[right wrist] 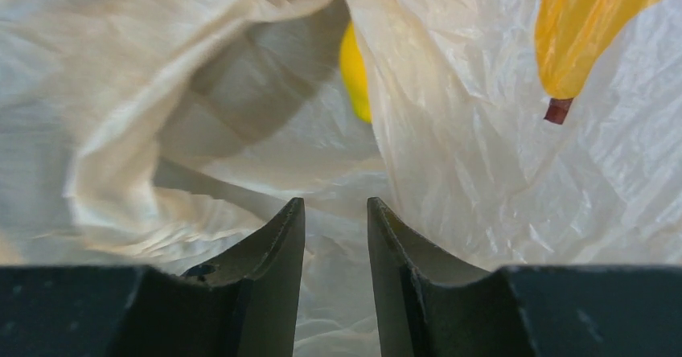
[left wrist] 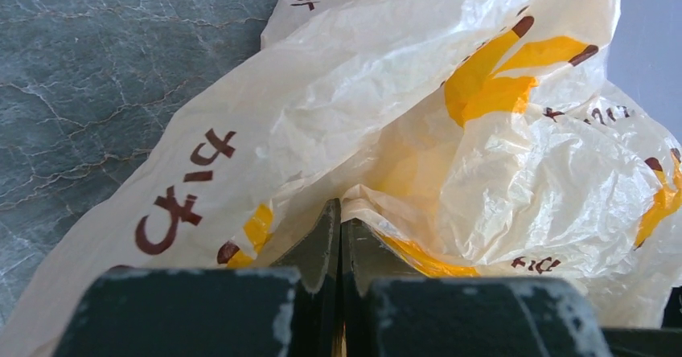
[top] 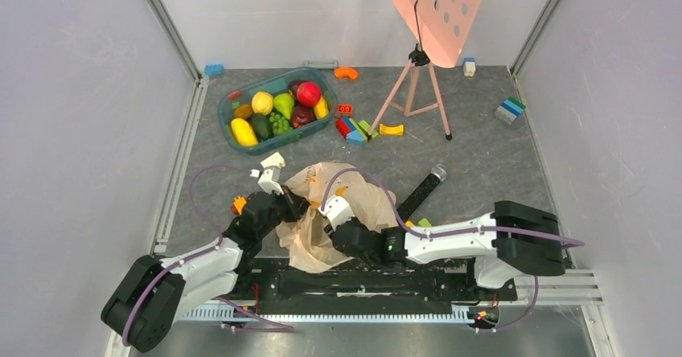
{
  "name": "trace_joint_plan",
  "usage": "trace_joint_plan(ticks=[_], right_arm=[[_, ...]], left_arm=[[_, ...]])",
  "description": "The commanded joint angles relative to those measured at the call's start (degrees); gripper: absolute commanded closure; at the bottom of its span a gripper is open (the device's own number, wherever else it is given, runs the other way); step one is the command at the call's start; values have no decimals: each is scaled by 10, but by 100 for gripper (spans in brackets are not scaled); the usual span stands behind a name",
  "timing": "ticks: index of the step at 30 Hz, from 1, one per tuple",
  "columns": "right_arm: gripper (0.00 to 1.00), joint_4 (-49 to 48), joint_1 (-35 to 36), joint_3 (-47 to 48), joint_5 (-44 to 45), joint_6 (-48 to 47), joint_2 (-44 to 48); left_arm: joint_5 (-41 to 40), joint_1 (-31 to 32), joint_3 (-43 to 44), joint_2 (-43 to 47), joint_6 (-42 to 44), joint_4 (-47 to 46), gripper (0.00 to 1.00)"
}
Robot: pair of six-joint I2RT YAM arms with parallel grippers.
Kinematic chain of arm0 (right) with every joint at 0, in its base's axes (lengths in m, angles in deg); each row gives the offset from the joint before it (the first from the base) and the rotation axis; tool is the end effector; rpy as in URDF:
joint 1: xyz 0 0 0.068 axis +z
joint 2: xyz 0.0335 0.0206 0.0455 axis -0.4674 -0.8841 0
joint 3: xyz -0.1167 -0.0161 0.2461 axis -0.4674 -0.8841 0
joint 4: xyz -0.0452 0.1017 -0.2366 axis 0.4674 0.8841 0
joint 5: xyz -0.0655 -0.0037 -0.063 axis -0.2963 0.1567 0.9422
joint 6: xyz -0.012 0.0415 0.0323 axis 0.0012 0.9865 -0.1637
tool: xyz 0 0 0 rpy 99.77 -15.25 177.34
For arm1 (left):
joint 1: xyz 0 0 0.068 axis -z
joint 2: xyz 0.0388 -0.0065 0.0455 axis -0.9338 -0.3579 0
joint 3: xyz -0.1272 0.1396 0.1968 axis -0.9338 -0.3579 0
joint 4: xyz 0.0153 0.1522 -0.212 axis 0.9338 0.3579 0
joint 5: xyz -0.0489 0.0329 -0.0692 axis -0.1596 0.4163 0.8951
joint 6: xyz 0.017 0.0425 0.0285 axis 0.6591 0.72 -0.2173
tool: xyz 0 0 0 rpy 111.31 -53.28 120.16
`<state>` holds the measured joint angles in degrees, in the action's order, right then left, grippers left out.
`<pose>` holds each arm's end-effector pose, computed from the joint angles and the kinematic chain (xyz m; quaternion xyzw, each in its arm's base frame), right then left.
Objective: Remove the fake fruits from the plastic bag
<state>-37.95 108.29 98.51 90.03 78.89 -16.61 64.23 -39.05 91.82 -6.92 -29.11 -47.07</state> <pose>0.0672 0.2934 0.1884 -0.3396 0.8175 0.1701 0.4328 0.1461 -0.0868 0.1348 -0.0584 0.8246 -0.3440 0.4453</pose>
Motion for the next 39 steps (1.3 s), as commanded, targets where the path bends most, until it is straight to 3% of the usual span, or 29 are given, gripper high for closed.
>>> trace_joint_plan(ticks=[1, 5, 9, 16, 23, 39], right_arm=[[62, 14, 4, 38, 101, -4, -30], [55, 26, 3, 48, 138, -4, -30], [40, 6, -4, 63, 140, -12, -36], [34, 1, -34, 83, 134, -15, -52], [11, -27, -71, 73, 96, -10, -53], [2, -67, -117, 85, 24, 18, -108]], left_arm=[[14, -2, -6, -3, 15, -42, 98], [15, -2, -7, -7, 13, -45, 98], [18, -2, -10, -18, 12, -56, 98], [24, -2, -11, -33, 10, -70, 98], [24, -2, -10, -35, 11, -70, 98], [28, -2, -9, -39, 10, -72, 98]])
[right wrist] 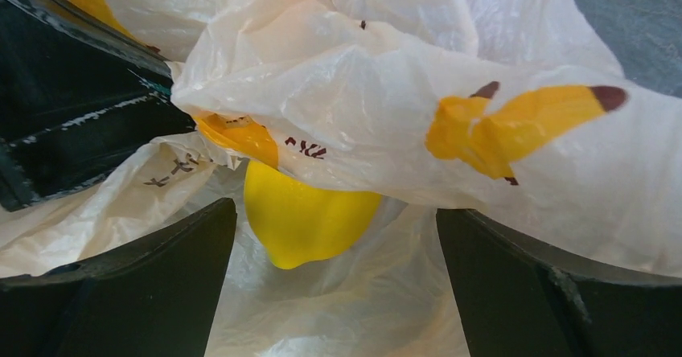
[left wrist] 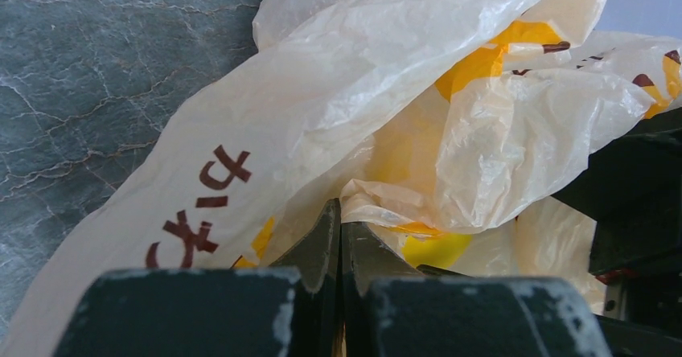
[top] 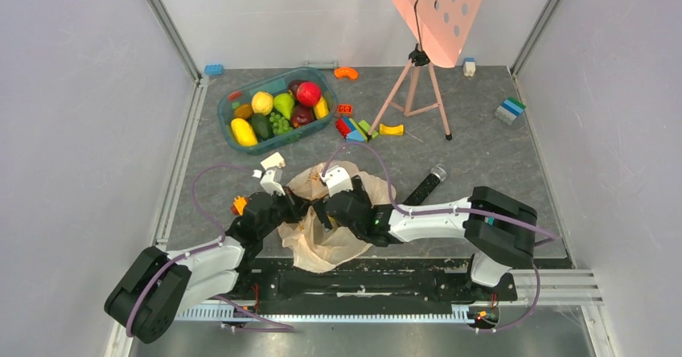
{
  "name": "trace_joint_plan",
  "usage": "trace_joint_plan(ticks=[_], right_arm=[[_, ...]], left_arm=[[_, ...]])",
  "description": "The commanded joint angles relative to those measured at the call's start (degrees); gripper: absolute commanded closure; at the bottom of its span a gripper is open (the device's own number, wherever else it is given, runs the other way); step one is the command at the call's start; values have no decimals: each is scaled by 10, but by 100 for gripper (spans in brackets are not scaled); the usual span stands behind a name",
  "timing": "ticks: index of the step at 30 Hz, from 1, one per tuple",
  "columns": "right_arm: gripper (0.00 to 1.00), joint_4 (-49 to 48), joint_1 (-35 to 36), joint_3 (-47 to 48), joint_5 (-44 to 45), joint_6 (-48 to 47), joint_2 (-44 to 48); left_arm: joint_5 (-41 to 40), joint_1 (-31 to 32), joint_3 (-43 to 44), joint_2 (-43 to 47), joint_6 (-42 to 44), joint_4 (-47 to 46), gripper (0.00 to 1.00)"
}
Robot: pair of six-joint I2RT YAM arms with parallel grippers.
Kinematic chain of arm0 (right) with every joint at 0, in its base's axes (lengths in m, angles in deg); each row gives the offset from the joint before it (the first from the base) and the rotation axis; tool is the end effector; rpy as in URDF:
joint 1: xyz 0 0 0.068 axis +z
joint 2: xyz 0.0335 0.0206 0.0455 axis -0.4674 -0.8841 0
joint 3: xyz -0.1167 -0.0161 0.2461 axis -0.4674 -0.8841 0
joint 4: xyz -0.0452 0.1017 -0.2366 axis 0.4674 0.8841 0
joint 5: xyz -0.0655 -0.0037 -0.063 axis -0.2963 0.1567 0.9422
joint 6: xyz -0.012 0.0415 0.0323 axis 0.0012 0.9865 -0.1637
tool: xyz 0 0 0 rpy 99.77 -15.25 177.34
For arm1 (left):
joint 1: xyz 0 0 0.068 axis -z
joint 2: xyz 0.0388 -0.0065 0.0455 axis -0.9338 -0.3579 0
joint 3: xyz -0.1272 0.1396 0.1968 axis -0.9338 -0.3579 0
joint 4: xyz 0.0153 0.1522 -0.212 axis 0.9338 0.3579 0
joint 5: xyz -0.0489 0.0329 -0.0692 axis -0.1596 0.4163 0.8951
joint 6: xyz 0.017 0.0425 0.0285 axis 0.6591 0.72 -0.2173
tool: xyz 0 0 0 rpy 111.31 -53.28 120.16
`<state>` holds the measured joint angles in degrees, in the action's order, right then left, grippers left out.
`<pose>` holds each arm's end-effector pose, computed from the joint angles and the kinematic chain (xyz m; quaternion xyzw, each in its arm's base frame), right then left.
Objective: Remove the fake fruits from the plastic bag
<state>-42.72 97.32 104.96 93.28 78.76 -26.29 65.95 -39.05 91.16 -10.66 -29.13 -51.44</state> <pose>0.1369 0.3106 0.1787 -0.2423 0.8407 0.1172 0.4698 0.1472 -0.0887 0.1294 -0.0502 0.8250 -0.3540 0.4376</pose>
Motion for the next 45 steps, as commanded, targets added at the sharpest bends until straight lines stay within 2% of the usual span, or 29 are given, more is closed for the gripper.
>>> trace_joint_plan(ticks=[1, 17, 20, 27, 30, 37, 45], right_arm=[[2, -20, -10, 22, -10, 20, -14], [3, -55, -25, 43, -47, 19, -68], [7, -59, -25, 45, -45, 11, -73], [28, -65, -25, 24, -43, -9, -52], [33, -58, -25, 10, -47, -14, -31], [39, -47, -22, -19, -94, -23, 28], [39, -60, -20, -55, -148, -24, 86]], left_arm=[[10, -2, -3, -3, 10, -29, 98], [18, -2, -2, -22, 9, -45, 98], [18, -2, -2, -21, 9, -45, 98], [16, -2, -3, -21, 7, -46, 98], [14, -2, -2, -24, 7, -46, 98], [13, -1, -1, -30, 5, -46, 98], [13, -2, -2, -32, 4, -46, 98]])
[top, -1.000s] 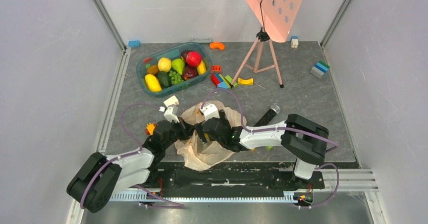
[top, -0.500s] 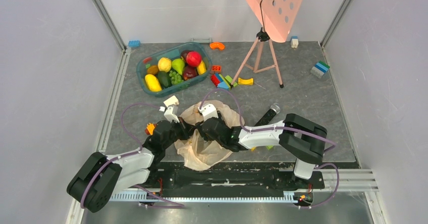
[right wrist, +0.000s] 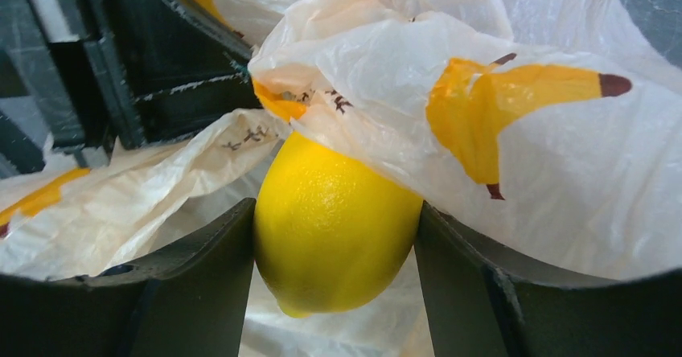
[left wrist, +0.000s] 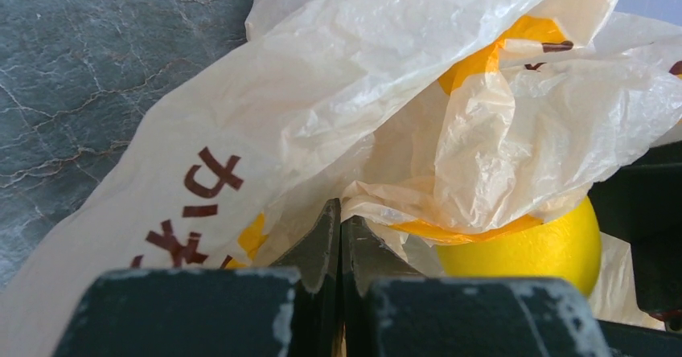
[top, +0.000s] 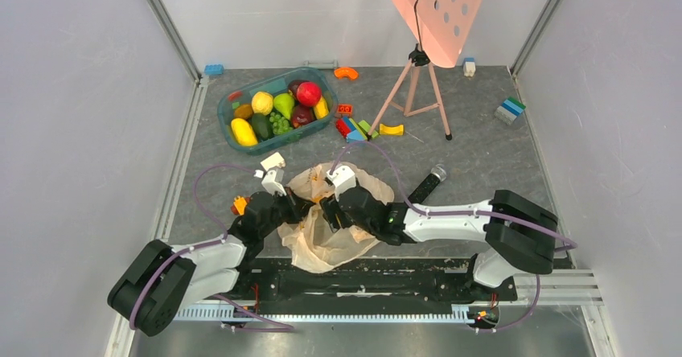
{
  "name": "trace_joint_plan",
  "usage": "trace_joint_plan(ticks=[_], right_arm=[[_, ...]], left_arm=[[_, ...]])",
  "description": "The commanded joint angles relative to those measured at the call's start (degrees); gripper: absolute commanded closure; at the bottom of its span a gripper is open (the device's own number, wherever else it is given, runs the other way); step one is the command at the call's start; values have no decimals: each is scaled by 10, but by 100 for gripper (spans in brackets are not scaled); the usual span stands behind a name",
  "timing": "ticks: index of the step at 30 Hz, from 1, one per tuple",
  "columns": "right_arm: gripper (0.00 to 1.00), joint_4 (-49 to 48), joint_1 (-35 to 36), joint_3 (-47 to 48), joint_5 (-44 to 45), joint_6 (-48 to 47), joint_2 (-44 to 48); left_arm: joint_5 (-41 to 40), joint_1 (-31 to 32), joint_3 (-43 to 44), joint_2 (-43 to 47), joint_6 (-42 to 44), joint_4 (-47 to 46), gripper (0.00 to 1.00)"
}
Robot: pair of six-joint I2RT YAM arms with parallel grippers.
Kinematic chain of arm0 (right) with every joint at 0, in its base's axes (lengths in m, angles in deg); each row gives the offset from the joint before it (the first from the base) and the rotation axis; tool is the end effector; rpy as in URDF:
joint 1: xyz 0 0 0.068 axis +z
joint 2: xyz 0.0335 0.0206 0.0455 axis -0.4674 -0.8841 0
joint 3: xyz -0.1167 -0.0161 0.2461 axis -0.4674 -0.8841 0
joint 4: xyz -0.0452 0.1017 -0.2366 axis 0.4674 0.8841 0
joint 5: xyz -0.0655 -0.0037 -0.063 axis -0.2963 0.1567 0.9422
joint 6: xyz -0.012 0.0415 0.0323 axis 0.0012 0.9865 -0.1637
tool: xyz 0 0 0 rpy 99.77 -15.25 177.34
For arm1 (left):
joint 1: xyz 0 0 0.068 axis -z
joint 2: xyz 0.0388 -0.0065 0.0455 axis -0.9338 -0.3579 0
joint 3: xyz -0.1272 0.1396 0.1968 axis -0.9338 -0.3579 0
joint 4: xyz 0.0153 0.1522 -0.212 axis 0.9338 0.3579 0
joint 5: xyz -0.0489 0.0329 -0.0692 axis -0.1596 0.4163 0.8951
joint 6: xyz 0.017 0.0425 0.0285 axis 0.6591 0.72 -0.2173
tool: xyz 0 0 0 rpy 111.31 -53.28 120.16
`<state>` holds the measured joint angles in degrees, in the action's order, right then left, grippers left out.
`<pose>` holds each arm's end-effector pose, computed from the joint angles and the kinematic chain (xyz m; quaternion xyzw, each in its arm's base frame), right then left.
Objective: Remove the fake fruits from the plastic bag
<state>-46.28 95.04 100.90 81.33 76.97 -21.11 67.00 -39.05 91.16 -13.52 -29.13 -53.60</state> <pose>0.1378 0.2951 0.1889 -0.2742 0.8301 0.2011 0.4420 0.1488 -0.0903 0.1256 -0.0456 0.8285 -0.3572 0.4288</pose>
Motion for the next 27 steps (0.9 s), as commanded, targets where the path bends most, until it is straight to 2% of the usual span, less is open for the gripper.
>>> trace_joint_plan(ticks=[1, 15, 27], right_arm=[[39, -24, 5, -17, -28, -9, 40], [38, 15, 7, -39, 44, -54, 152], [34, 88, 3, 17, 92, -114, 201]], left_arm=[[3, -2, -2, -4, 4, -25, 98], [3, -1, 1, -5, 6, -18, 98], [1, -2, 1, 2, 5, -6, 98]])
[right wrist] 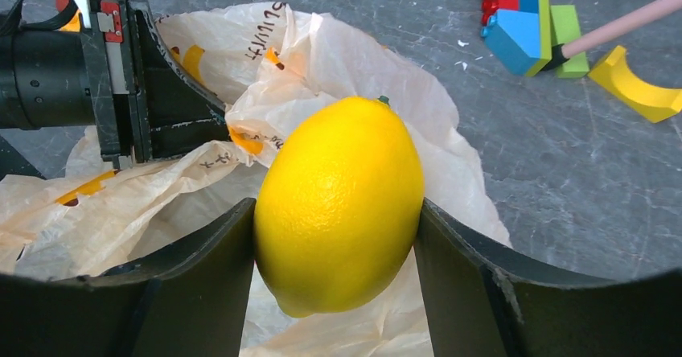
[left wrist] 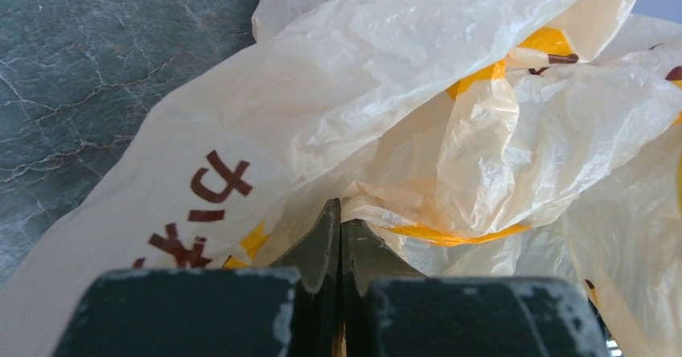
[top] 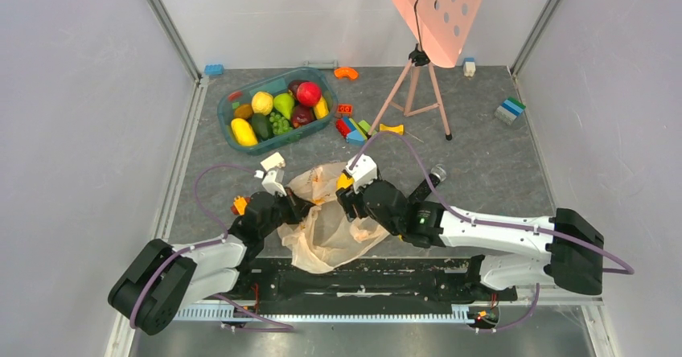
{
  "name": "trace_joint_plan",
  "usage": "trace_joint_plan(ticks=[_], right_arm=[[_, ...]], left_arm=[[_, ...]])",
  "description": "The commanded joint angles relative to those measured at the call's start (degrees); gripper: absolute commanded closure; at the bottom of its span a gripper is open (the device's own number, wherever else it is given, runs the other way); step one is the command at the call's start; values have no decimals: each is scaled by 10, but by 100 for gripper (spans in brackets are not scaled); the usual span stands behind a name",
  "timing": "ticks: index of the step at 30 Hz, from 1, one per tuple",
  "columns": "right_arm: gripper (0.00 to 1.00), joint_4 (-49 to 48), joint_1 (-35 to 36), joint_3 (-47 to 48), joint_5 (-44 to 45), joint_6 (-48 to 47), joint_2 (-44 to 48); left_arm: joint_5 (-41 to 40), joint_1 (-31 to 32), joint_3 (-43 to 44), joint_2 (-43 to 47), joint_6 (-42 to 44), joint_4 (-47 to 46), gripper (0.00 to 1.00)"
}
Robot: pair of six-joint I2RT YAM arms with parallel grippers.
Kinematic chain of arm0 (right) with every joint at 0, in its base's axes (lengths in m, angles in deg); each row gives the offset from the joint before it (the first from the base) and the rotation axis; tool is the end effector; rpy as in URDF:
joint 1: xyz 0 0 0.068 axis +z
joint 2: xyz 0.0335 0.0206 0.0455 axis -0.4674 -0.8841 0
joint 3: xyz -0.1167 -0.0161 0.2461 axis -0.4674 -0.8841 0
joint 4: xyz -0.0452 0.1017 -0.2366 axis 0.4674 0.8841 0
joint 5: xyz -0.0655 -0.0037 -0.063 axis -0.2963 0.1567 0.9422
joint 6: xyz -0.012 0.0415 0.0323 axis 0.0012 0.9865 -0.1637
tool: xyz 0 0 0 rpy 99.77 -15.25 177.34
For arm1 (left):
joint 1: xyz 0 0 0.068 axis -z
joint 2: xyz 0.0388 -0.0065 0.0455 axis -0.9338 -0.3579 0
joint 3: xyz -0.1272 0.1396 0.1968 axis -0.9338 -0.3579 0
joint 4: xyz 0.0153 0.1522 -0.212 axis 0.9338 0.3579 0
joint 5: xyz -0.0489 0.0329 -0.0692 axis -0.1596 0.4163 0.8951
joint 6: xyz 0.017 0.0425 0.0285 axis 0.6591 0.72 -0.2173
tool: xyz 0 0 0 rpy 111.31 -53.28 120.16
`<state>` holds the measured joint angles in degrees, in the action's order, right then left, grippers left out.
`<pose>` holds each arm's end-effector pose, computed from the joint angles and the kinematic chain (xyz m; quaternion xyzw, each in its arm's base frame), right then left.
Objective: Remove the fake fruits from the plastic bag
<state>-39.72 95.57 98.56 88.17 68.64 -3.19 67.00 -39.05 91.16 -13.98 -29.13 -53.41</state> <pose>0.1205 0.2505 0.2544 -0.2760 0.7834 0.1764 0.5282 0.1488 -0.0903 0.1240 -0.0461 0.8316 -0.3546 0.4249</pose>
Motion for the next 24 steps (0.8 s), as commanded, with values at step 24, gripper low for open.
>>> trace_joint_plan(ticks=[24], right_arm=[[33, 134, -86, 433, -229, -173, -280]], left_arm=[[-27, -2, -1, 39, -1, 28, 98]])
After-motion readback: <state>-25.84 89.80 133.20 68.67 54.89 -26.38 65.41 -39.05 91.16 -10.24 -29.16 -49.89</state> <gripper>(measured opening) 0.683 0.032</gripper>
